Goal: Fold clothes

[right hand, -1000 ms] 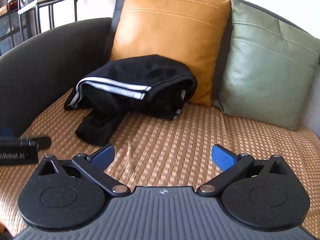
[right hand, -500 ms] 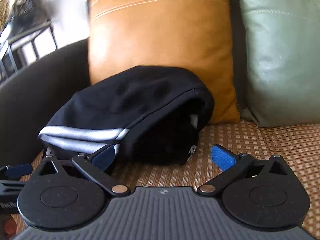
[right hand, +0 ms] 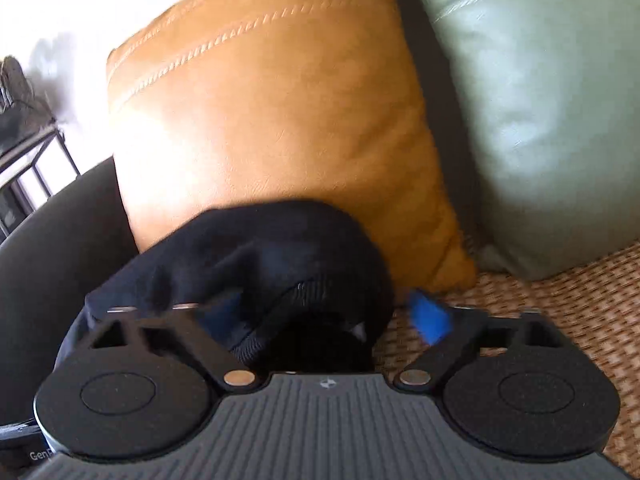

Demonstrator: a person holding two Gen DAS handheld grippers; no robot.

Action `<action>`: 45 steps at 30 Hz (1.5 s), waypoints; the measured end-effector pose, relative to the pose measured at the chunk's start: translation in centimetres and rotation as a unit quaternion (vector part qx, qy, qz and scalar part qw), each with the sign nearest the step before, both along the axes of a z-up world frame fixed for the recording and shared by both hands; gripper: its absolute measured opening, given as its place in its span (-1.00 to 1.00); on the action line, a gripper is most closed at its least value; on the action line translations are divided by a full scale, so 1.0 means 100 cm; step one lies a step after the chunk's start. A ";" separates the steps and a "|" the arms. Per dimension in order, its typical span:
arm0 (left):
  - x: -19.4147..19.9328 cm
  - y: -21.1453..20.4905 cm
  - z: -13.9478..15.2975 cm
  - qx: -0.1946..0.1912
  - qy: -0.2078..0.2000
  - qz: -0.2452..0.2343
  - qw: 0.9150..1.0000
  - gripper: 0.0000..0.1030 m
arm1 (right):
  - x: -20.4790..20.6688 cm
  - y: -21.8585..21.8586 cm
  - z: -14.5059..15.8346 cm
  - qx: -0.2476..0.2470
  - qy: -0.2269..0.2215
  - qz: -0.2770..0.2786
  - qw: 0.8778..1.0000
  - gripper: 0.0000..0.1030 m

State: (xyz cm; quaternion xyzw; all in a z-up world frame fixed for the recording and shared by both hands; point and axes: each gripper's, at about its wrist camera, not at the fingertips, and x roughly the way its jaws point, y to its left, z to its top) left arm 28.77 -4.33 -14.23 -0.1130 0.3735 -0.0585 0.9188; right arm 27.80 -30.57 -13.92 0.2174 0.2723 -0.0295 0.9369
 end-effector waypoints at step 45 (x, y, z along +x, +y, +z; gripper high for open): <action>-0.376 0.021 0.030 0.048 0.033 -0.209 0.976 -0.57 | -0.432 0.085 0.065 0.000 0.072 0.108 0.992 -0.61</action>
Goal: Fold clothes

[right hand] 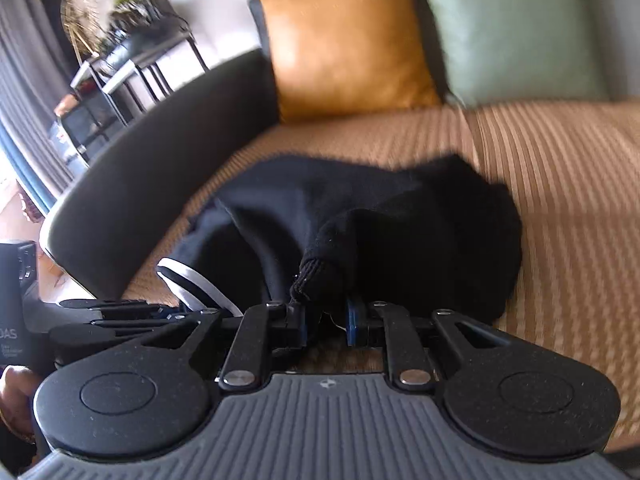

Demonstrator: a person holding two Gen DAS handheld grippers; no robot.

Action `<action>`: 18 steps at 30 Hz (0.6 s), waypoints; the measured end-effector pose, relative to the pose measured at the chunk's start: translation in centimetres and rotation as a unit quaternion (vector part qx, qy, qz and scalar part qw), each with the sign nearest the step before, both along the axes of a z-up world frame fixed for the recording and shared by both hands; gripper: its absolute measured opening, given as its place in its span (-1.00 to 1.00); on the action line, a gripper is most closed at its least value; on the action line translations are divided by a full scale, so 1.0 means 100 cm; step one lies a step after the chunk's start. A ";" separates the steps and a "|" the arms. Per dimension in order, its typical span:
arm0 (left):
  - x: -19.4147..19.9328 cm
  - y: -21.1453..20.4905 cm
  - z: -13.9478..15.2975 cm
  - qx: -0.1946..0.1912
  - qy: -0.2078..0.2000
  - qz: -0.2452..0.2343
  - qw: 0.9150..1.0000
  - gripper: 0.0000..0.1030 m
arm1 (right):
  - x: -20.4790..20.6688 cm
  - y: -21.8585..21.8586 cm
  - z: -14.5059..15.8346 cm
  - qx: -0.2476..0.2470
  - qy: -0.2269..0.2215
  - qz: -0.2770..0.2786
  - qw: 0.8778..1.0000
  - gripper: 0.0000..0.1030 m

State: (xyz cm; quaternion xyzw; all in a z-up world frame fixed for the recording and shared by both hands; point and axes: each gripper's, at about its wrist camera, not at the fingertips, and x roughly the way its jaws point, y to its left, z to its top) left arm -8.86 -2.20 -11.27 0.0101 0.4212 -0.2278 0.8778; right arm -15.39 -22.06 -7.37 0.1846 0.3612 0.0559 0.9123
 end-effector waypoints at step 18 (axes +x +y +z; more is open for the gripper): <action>-0.061 -0.018 0.047 0.082 -0.151 -0.134 0.976 0.44 | 0.020 -0.011 0.031 0.008 -0.025 -0.003 1.000 -0.60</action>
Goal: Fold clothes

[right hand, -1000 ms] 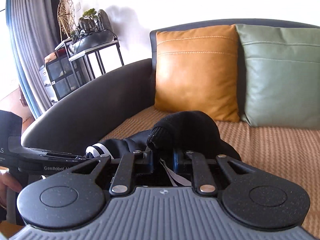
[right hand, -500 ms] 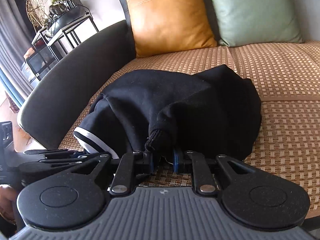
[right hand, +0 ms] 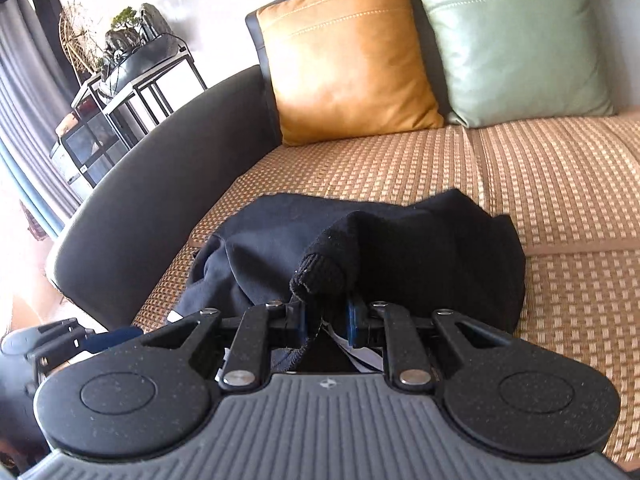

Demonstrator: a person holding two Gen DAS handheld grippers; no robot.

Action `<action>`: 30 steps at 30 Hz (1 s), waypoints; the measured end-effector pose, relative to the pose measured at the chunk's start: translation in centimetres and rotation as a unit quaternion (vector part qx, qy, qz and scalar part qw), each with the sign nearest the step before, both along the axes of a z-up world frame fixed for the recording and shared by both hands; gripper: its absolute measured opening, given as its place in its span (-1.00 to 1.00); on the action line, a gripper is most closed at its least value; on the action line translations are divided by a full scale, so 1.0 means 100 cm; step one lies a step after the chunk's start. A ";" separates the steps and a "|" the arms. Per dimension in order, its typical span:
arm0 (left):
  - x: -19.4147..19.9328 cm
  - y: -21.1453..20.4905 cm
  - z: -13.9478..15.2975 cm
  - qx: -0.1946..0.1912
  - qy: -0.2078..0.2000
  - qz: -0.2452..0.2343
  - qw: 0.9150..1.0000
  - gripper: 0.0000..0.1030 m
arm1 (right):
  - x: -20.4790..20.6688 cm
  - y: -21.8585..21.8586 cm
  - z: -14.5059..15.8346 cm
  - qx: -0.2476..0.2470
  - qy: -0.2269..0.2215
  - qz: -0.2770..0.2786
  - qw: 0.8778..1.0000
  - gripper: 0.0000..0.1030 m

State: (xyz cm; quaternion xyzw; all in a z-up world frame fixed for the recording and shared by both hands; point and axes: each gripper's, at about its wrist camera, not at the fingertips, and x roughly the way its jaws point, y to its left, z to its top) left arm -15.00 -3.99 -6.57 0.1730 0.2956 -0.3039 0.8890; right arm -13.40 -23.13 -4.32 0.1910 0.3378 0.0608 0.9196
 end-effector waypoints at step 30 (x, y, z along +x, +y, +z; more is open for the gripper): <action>0.092 -0.009 0.043 -0.152 0.075 0.063 0.984 -0.89 | -0.010 -0.015 0.004 0.018 -0.031 -0.028 0.999 0.22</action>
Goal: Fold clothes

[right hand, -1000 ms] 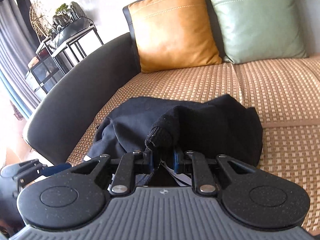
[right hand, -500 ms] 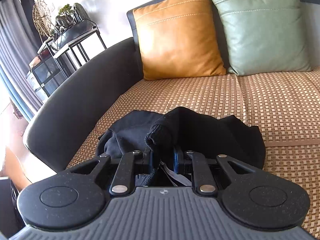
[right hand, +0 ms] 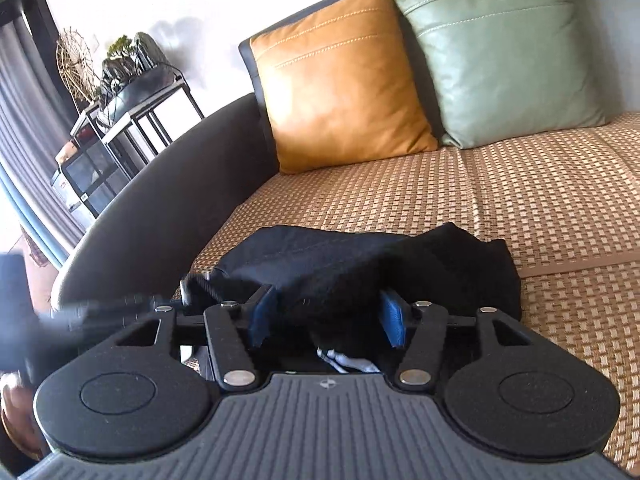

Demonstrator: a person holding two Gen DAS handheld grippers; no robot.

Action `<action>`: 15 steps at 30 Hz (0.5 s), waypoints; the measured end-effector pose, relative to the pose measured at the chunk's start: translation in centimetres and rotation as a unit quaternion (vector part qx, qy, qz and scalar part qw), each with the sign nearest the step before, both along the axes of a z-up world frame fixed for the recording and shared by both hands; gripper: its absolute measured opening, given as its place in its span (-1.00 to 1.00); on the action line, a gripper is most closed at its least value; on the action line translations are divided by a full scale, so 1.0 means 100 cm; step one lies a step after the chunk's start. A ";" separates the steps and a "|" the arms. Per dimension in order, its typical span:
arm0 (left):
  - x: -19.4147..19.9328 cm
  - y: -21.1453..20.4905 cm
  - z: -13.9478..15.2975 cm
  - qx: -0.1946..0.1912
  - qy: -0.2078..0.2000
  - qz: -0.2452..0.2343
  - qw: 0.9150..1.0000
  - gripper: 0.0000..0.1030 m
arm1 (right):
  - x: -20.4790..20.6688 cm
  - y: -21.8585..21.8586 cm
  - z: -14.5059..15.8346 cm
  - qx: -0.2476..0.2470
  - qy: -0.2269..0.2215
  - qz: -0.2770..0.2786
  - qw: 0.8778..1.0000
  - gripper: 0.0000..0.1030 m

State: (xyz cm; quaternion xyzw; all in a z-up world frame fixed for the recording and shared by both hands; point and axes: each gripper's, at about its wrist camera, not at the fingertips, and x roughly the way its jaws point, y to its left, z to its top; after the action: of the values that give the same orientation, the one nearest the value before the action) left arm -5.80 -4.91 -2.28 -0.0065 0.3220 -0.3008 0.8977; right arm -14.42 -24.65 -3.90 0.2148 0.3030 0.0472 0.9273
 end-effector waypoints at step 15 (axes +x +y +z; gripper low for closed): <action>0.033 0.000 0.028 -0.025 -0.011 0.026 0.999 -0.90 | -0.006 0.065 -0.066 -0.109 0.060 -0.049 0.991 0.56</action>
State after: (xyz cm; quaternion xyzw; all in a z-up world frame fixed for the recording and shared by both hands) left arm -2.50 -4.95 0.53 -0.0340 0.3046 -0.2856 0.9080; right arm -15.02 -18.19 -10.50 0.1297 0.3508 -0.0442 0.9264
